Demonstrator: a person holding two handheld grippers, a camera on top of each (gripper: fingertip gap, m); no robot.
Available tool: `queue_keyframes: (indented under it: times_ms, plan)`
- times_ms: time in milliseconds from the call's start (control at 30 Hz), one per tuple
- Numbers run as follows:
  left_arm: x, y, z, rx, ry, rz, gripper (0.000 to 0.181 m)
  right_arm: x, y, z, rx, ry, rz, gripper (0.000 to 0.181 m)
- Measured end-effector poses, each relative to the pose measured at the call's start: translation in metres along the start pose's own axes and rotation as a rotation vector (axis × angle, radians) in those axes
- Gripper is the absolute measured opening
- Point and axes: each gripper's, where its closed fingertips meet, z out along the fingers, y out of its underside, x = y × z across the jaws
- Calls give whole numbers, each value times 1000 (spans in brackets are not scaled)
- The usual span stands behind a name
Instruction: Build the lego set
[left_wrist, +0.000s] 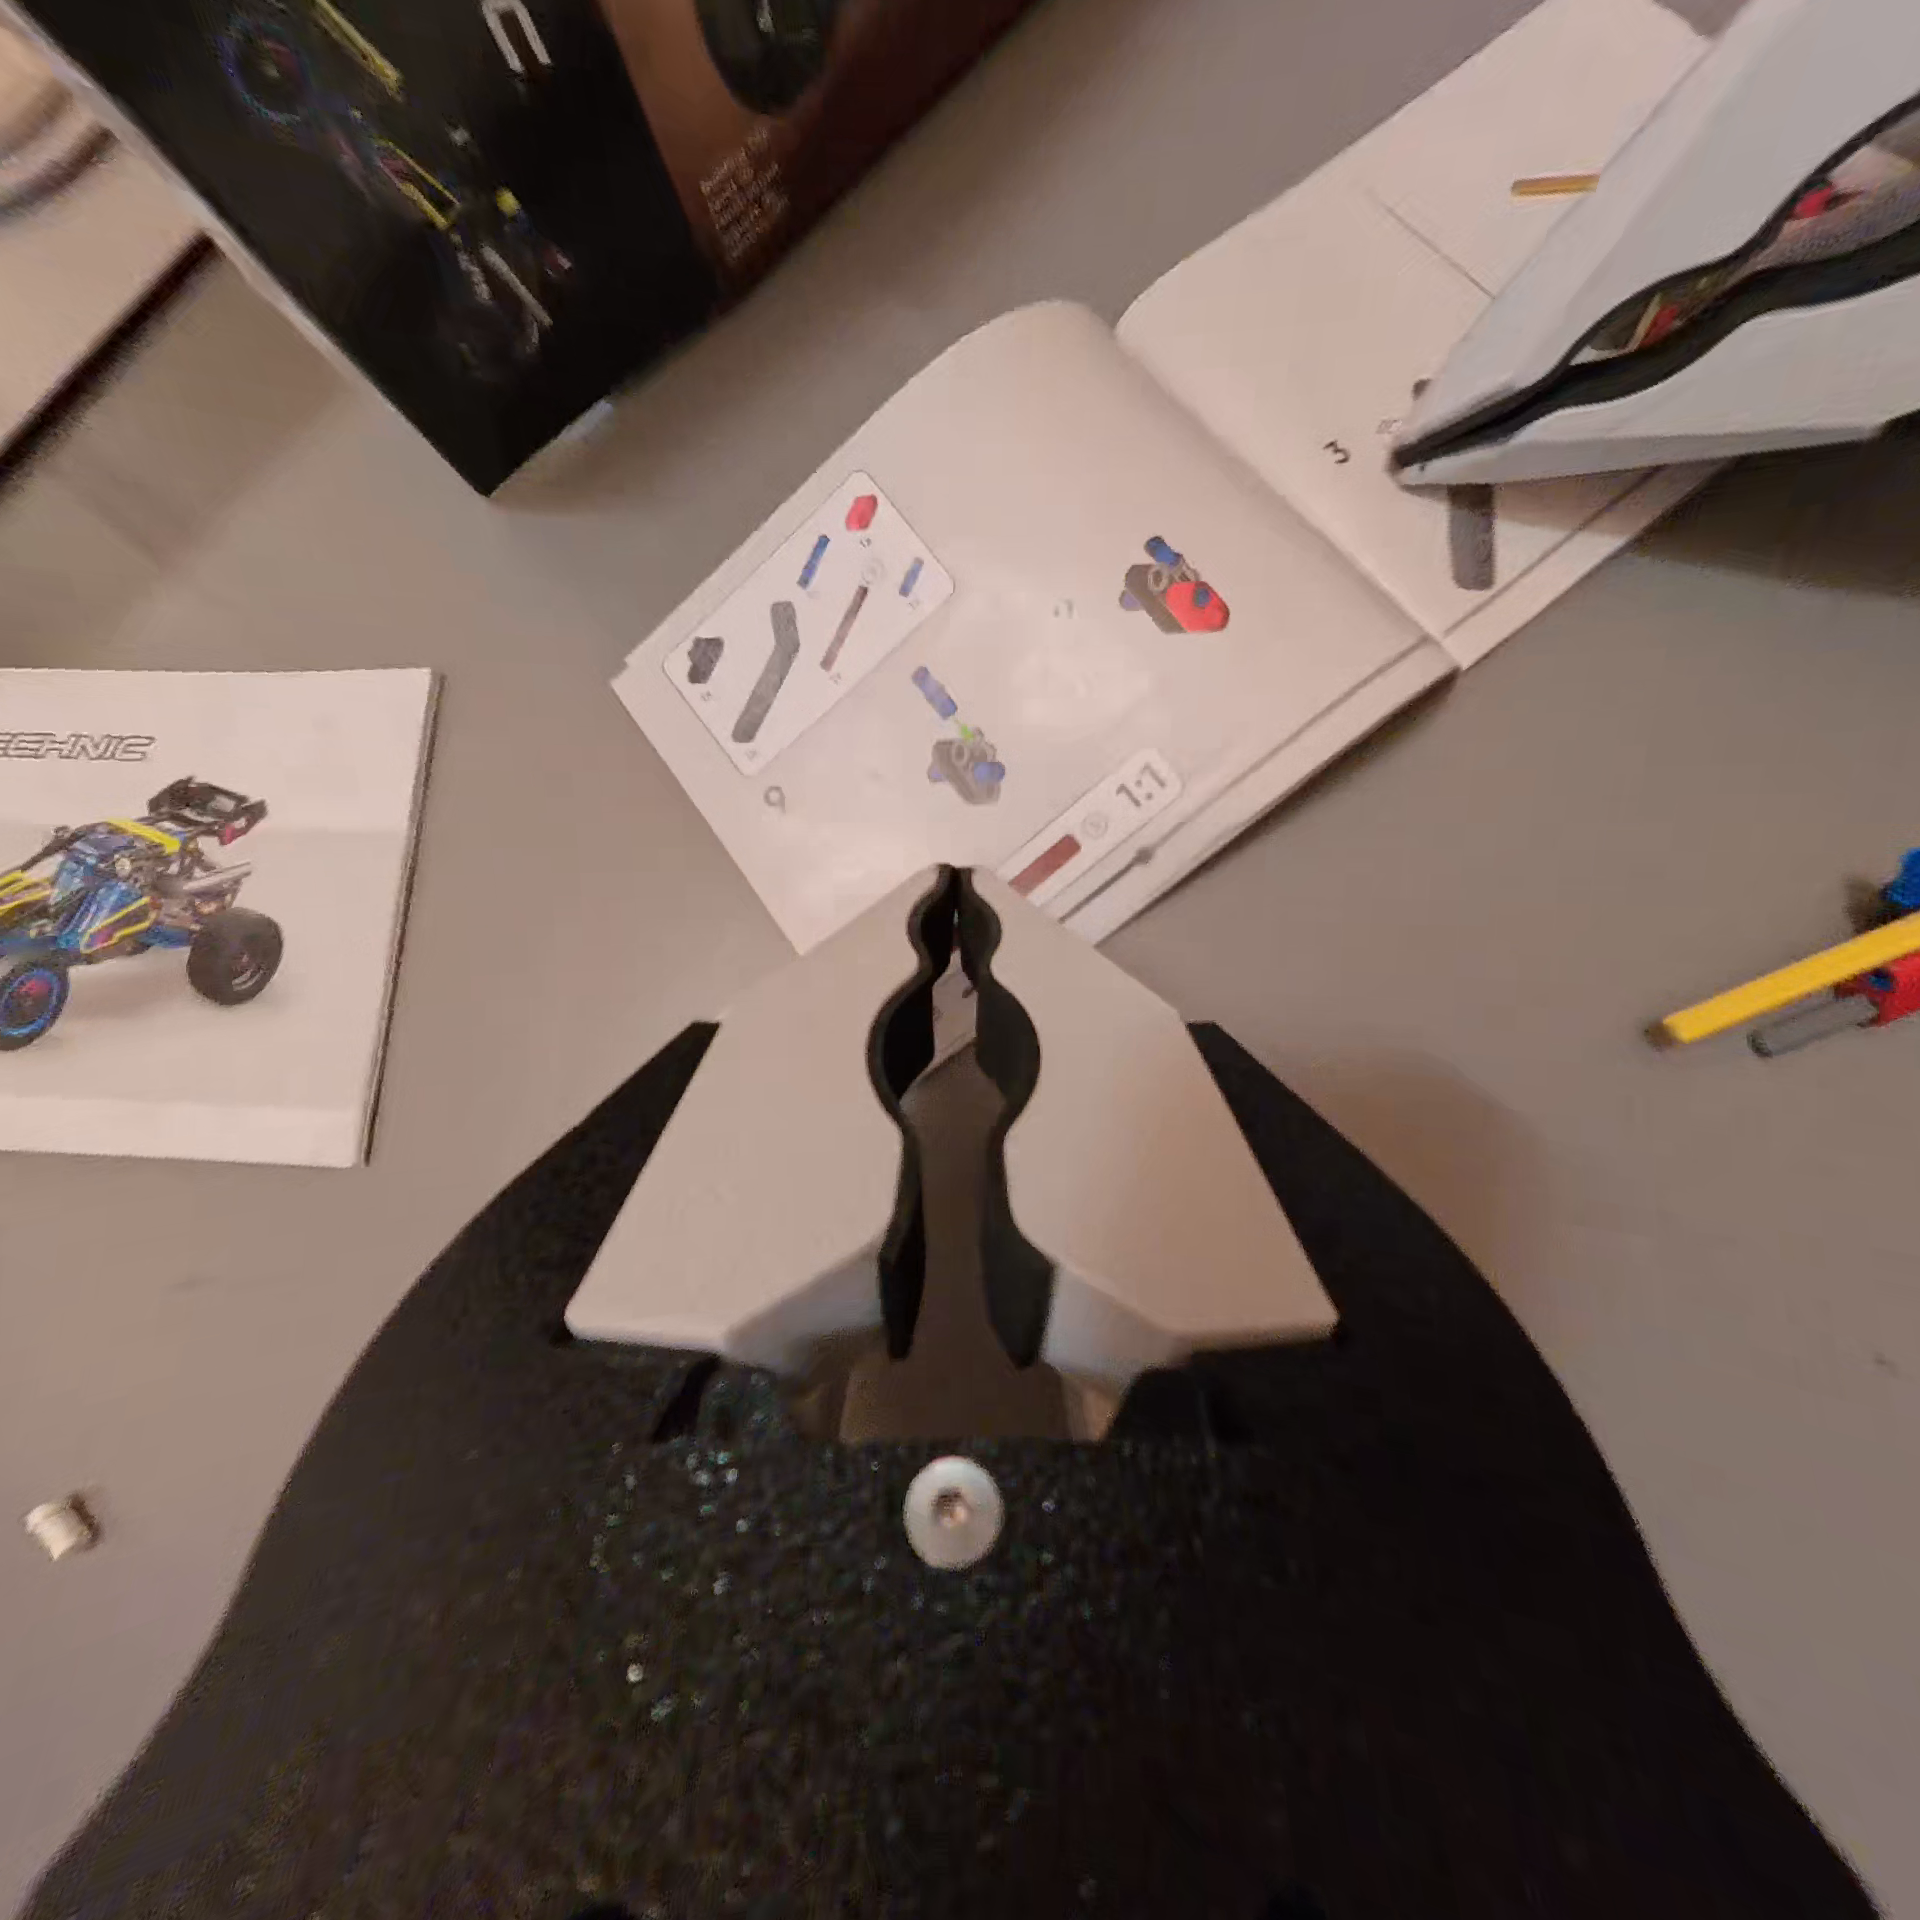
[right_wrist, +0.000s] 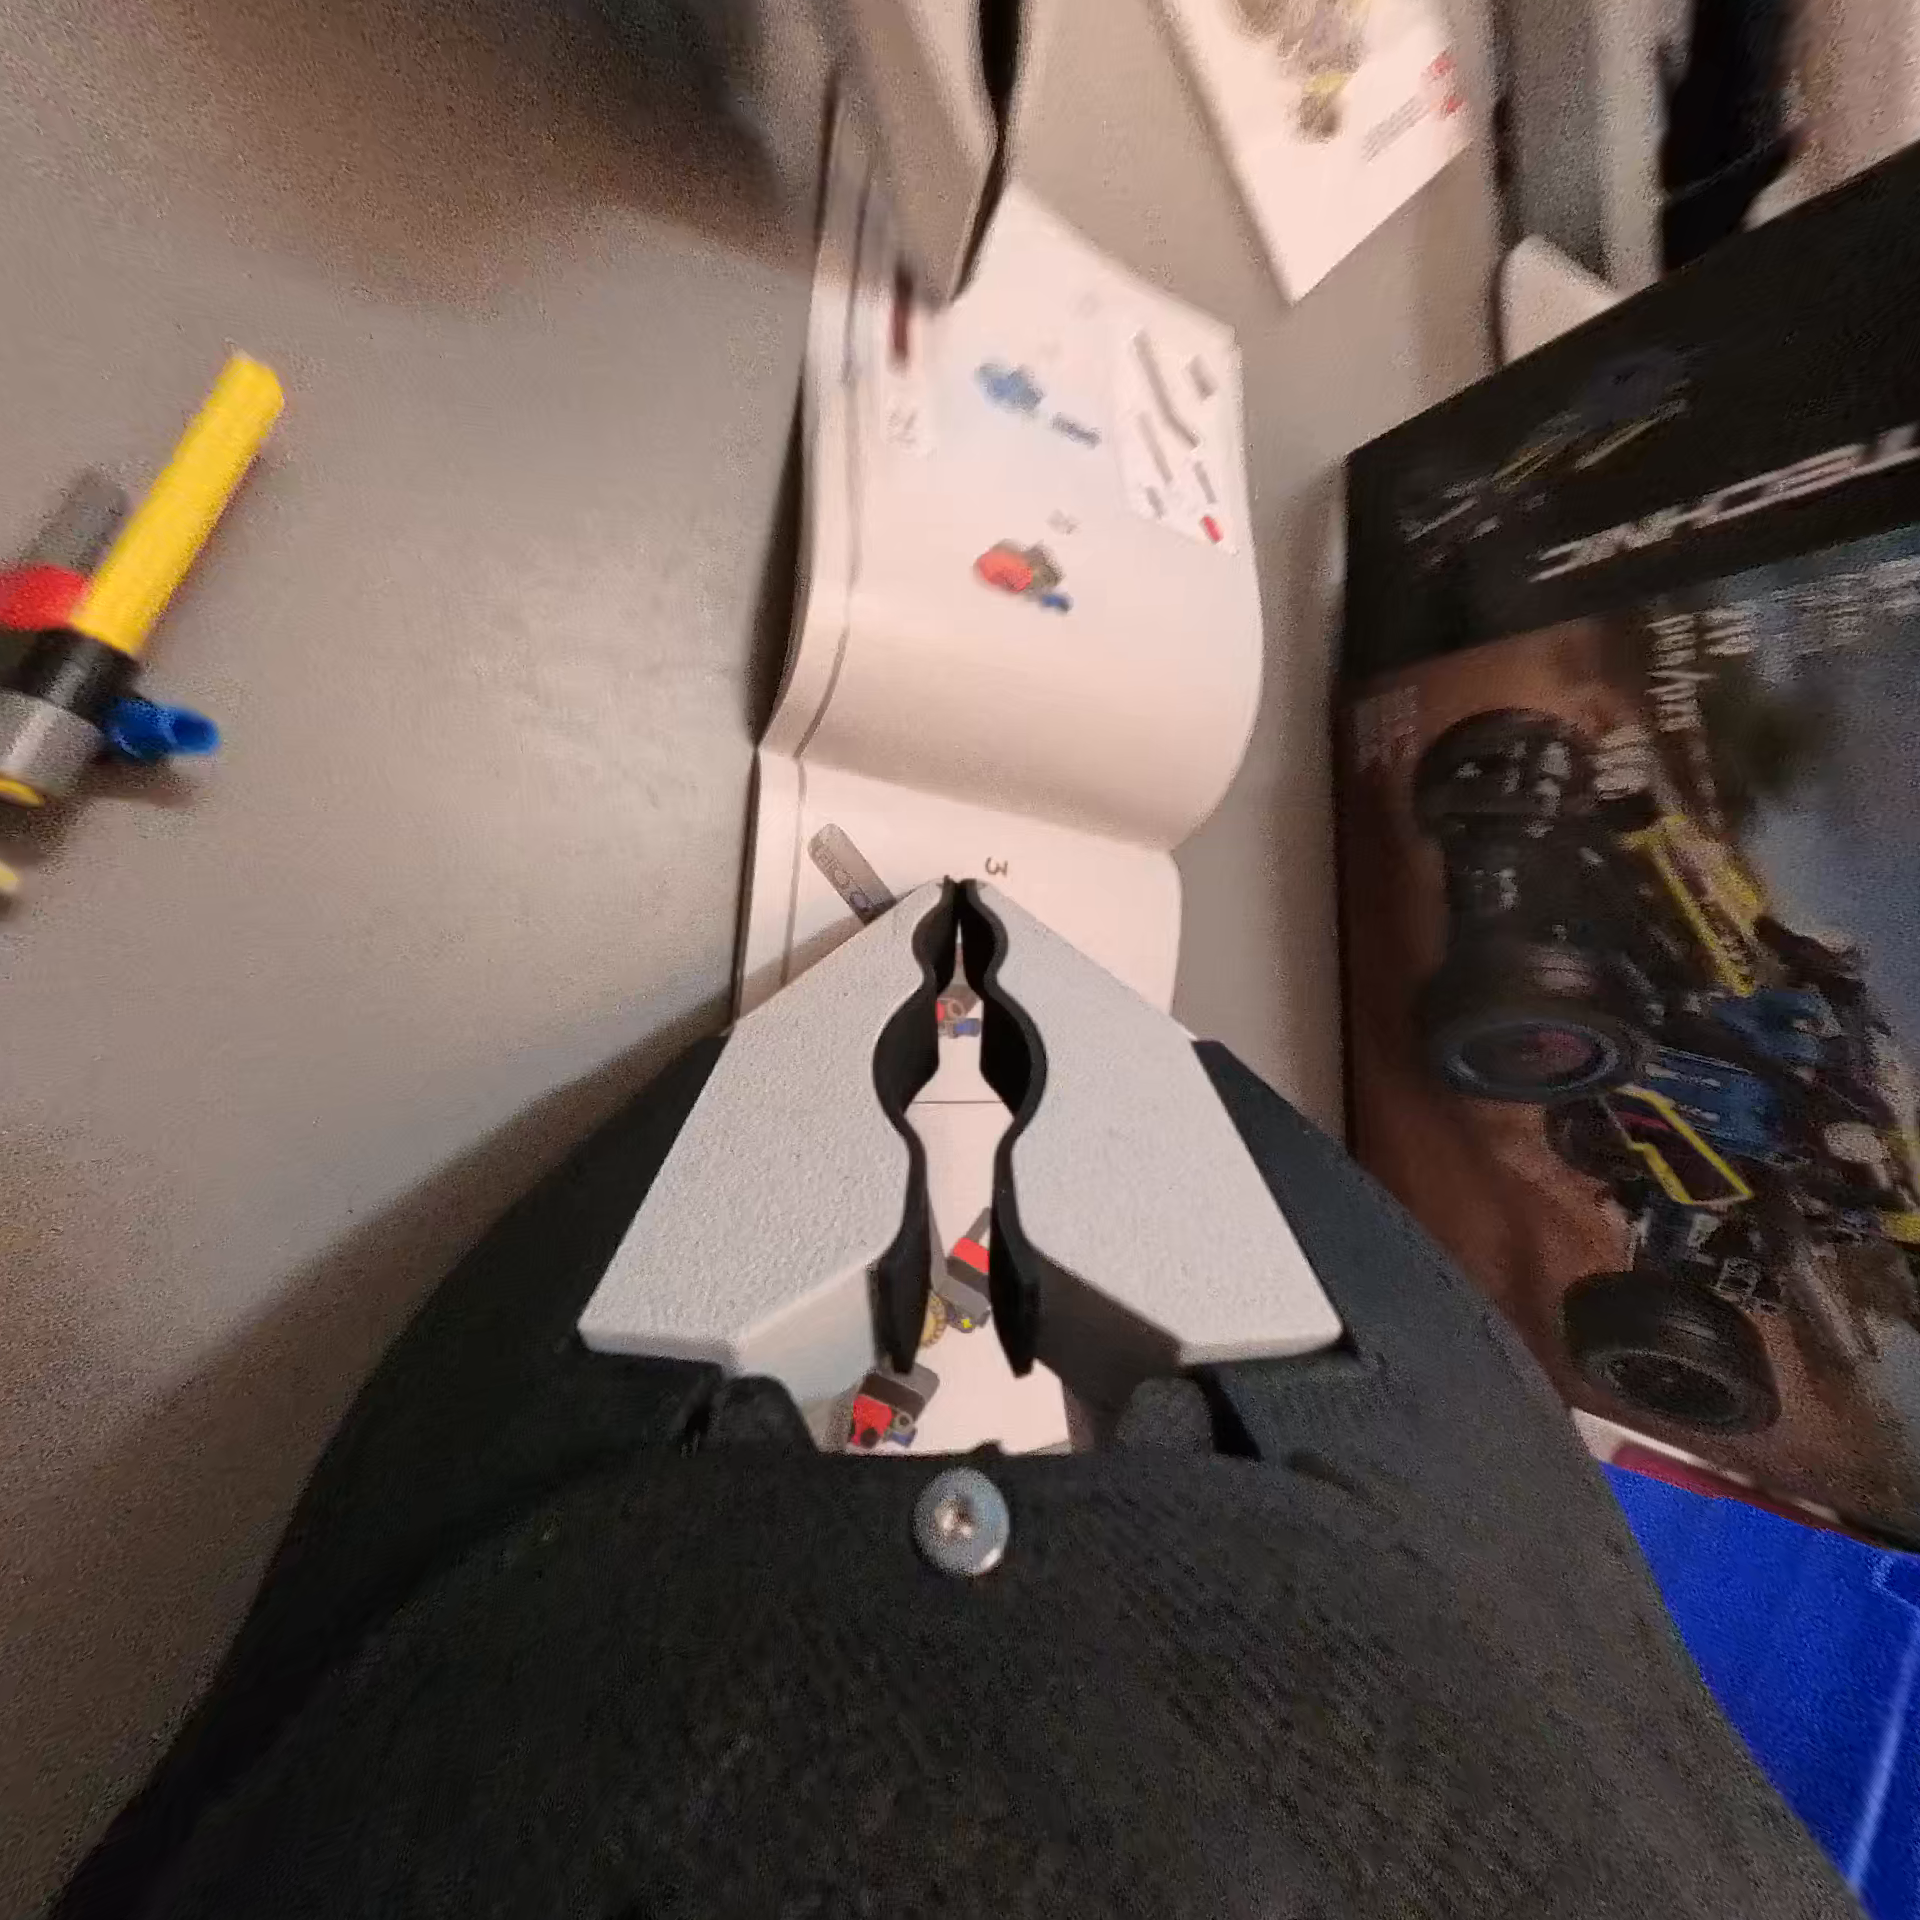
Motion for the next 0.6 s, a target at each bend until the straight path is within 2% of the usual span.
queue_keyframes:
  times_ms: [200, 467, 533, 600]
  plan:
    - [4, 13, -12, 28, -25, -43, 0, 0, 12, -2, -13, 17, -59, 0]
    - [15, 18, -19, 70, -23, -105, 2, 5, 11, -7, -1, -7, 16, 0]
    - [13, 18, -23, 90, -32, -113, 10, 18, -4, -12, 91, 46, 81, 0]
    - [11, 13, -29, 143, -24, -140, 10, 19, -27, -14, 222, 7, 155, 0]
